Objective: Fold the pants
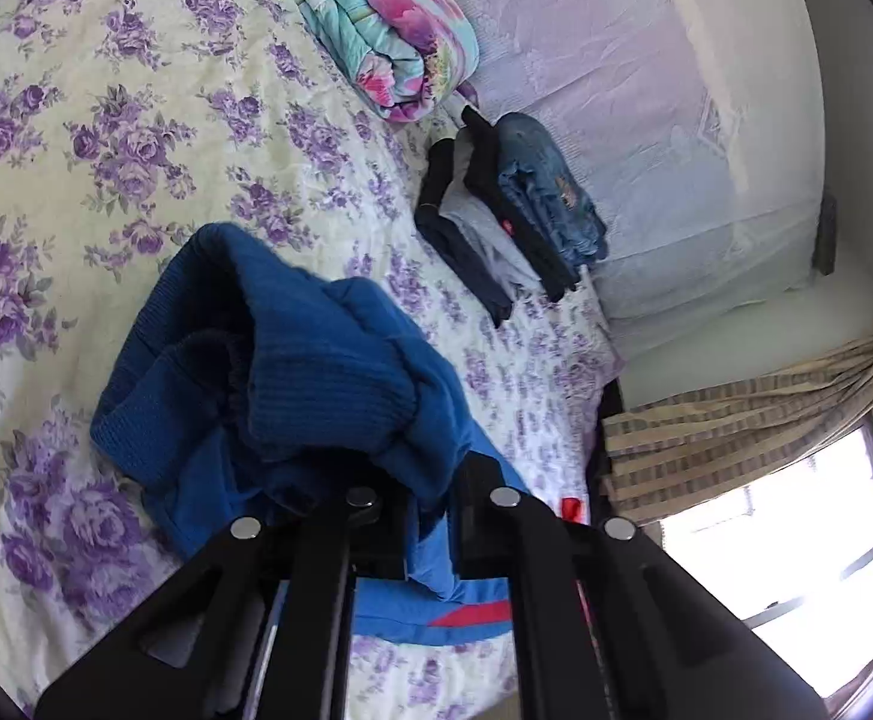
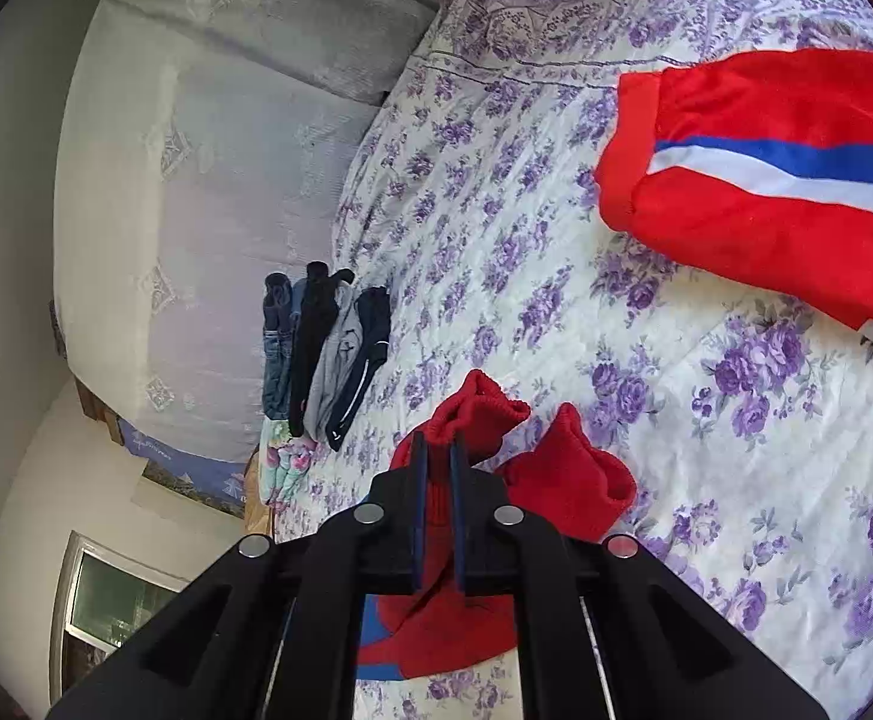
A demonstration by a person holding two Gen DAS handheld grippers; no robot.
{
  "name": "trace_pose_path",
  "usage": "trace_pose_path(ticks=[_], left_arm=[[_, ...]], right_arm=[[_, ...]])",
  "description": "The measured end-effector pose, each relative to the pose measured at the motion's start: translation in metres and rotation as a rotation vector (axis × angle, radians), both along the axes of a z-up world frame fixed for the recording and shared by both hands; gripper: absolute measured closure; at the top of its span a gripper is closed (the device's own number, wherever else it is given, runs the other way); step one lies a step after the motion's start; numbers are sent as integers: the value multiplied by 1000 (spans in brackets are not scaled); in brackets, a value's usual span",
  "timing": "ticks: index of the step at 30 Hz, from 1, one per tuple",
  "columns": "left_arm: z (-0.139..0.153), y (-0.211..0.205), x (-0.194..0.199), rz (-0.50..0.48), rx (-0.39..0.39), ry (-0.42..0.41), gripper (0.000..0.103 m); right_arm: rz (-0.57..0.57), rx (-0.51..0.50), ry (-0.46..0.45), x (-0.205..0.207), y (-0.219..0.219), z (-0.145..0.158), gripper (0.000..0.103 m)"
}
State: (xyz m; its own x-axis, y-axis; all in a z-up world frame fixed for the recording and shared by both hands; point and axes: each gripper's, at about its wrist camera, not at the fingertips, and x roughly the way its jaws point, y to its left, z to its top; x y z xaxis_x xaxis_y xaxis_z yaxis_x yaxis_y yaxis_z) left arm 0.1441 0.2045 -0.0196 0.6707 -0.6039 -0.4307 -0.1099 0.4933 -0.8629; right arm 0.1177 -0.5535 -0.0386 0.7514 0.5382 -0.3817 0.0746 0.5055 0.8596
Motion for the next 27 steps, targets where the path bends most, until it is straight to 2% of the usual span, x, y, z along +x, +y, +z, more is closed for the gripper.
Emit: trace_pose_path(ticks=[3, 5, 8, 9, 11, 15, 16, 18, 19, 20, 22, 24, 25, 27], left_arm=[[6, 11, -5, 3, -55, -11, 97], [2, 20, -11, 17, -70, -1, 97], [-30, 27, -15, -6, -62, 99, 96], [-44, 29, -19, 8, -54, 146, 94], [-55, 28, -26, -2, -62, 156, 91], [-51, 26, -29, 6, -44, 118, 90], [-50, 24, -28, 6, -35, 121, 90], [-49, 21, -26, 3, -19, 121, 90], [-48, 21, -26, 1, -12, 119, 90], [-48, 20, -26, 2, -7, 116, 90], [-49, 20, -28, 3, -4, 114, 90], [-49, 20, -28, 0, -1, 114, 90], [-49, 20, -28, -1, 2, 115, 90], [-49, 19, -27, -1, 9, 116, 90]], right_arm=[[-11, -39, 1, -8, -6, 3, 97], [-50, -33, 51, -14, -19, -12, 100], [-80, -31, 117, -24, -33, -39, 100], [-76, 26, 106, -32, -32, -45, 99], [-36, 103, 53, -41, -24, -45, 96], [34, 78, 24, -38, 3, -33, 95], [41, 73, 29, -34, 6, -32, 90], [22, 58, 35, -25, 9, -32, 64], [13, 53, 42, -21, 10, -33, 43], [13, 50, 46, -18, 12, -35, 41], [15, 49, 70, -11, 15, -40, 41], [17, 84, 60, -5, 17, -46, 57], [32, 96, 52, -2, 19, -46, 76], [39, 76, 40, 1, 24, -44, 81]])
